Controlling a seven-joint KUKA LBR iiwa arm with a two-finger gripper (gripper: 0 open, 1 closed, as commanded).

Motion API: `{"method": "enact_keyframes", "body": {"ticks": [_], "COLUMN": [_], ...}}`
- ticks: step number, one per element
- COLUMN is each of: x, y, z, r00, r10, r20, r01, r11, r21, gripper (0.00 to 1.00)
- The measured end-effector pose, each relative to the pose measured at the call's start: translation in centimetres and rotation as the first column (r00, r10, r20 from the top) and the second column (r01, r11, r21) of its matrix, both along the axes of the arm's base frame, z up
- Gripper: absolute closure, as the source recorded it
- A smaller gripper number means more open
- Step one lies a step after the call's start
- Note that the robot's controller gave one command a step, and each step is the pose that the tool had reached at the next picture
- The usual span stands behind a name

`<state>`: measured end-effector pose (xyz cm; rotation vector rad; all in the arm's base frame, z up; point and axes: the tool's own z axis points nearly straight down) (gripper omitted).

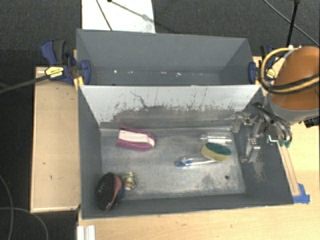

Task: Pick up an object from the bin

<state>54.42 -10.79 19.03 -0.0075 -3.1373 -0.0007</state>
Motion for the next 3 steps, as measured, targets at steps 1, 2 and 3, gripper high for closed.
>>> {"method": "enact_keyframes", "body": {"ticks": [1,2,3], "x": [2.4,2.5,3.2], "y": [2.0,2.2,5.7], "z": [-9.5,-9.1,-2.2], "r00": [0.922,0.925,0.923], "r10": [-0.387,-0.381,-0.386], "r20": [0.004,0.0,0.013], "r01": [0.387,0.381,0.386], "r11": [0.922,0.925,0.923], "r21": [0.0,0.003,0.004], "gripper": [0.0,1.0,1.0]}}
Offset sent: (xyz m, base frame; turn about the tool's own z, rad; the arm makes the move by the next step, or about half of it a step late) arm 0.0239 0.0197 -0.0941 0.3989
